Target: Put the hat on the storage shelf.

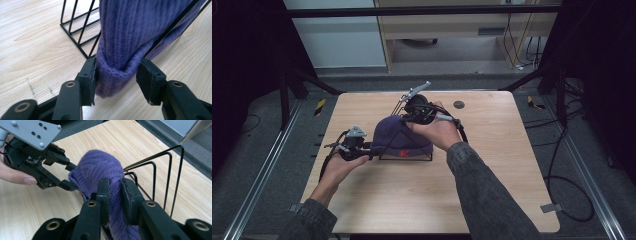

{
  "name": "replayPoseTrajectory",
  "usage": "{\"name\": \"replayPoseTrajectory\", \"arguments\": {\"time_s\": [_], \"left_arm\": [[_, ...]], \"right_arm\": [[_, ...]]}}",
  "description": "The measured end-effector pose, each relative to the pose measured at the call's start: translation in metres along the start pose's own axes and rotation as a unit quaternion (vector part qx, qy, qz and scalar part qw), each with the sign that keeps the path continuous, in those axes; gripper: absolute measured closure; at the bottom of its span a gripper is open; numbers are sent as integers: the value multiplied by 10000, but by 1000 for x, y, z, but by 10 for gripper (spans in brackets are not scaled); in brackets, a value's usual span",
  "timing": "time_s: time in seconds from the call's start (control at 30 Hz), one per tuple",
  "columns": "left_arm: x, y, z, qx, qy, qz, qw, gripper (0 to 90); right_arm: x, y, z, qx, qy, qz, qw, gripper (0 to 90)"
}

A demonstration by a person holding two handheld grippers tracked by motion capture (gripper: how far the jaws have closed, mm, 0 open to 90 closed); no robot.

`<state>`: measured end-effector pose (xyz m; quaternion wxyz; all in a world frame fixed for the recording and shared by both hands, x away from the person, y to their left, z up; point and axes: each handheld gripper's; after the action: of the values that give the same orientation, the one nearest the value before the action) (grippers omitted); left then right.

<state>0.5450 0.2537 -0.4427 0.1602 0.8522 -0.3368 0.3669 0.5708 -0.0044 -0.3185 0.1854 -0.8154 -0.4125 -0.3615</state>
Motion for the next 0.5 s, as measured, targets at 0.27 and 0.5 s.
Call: {"name": "replayPoseTrajectory", "arguments": {"time_s": [0.27,0.5], "left_arm": [[-6,3,-8,112,175,-75,9998,467],[-21,4,-20,456,415,-356,9975,351]], "right_arm": [[3,-3,-4,60,91,-6,9999,765],[4,-3,-10,18,171,-23,9998,772]]}}
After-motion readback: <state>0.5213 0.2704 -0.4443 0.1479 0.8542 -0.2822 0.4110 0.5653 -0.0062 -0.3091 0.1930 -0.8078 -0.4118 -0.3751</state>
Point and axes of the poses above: each handheld gripper's, and its own axes: z roughly forward along the jaws, x roughly out of its top, y roughly to its right, and after that the axes turned 2 degrees about z, right-handed
